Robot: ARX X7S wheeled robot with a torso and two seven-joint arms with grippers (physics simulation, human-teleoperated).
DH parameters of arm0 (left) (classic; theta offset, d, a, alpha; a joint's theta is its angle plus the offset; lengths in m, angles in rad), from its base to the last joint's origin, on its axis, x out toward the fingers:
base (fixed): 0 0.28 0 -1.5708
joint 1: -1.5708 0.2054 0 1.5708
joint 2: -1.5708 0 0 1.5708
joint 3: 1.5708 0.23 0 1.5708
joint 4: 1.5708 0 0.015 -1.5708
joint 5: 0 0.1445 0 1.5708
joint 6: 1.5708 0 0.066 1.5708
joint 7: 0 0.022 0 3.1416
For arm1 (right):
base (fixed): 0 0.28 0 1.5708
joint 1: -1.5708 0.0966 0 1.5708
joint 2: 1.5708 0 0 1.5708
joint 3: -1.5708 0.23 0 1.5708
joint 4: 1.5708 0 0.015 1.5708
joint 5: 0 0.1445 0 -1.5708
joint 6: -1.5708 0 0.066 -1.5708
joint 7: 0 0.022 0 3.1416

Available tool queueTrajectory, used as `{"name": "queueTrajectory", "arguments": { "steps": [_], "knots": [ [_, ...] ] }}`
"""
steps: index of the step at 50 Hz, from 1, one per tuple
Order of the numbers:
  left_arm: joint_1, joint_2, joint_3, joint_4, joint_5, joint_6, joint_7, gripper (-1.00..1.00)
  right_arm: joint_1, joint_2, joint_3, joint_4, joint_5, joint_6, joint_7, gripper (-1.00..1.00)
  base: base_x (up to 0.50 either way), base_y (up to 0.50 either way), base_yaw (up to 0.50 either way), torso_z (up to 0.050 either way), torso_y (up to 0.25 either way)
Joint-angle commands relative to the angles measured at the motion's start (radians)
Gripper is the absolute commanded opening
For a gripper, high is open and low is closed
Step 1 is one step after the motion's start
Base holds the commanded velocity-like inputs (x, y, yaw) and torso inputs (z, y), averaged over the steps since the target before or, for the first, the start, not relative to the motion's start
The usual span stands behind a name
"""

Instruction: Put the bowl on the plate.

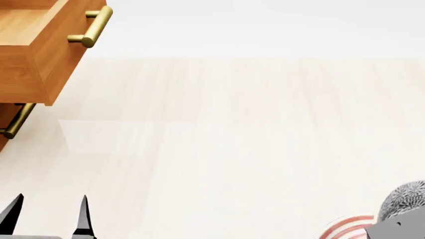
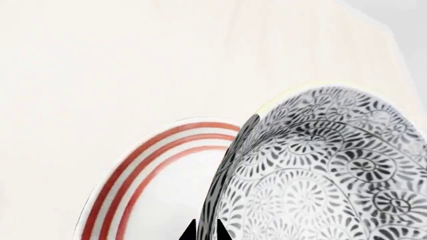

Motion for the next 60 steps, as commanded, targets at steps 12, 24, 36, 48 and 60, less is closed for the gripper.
{"name": "queueTrajectory", "arguments": {
  "steps": [12,24,36,48,60],
  "knots": [
    [0.001,-0.006,0.005,0.014,-0.003,-0.004,-0.008,1.00,-0.081,-0.015,-0.038,0.105,-0.048,-0.122,-0.047,-1.00,0.00,0.00,0.00,0.000,0.001],
    [-0.004,-0.008,0.007,0.015,-0.007,-0.007,-0.010,1.00,-0.106,-0.042,-0.047,0.142,-0.061,-0.153,-0.065,-1.00,0.00,0.00,0.00,0.000,0.000],
    [-0.006,-0.009,0.010,0.004,-0.006,0.002,-0.009,1.00,-0.122,-0.066,-0.051,0.162,-0.071,-0.175,-0.077,-1.00,0.00,0.00,0.00,0.000,0.000],
    [-0.004,-0.010,0.014,-0.006,-0.007,0.014,-0.008,1.00,-0.133,-0.088,-0.056,0.176,-0.078,-0.179,-0.076,-1.00,0.00,0.00,0.00,0.000,0.001],
    [-0.004,0.013,0.023,-0.116,0.012,0.117,0.010,1.00,-0.163,-0.116,-0.069,0.211,-0.084,-0.203,-0.093,-1.00,0.00,0.00,0.00,0.000,0.000]
  ]
}}
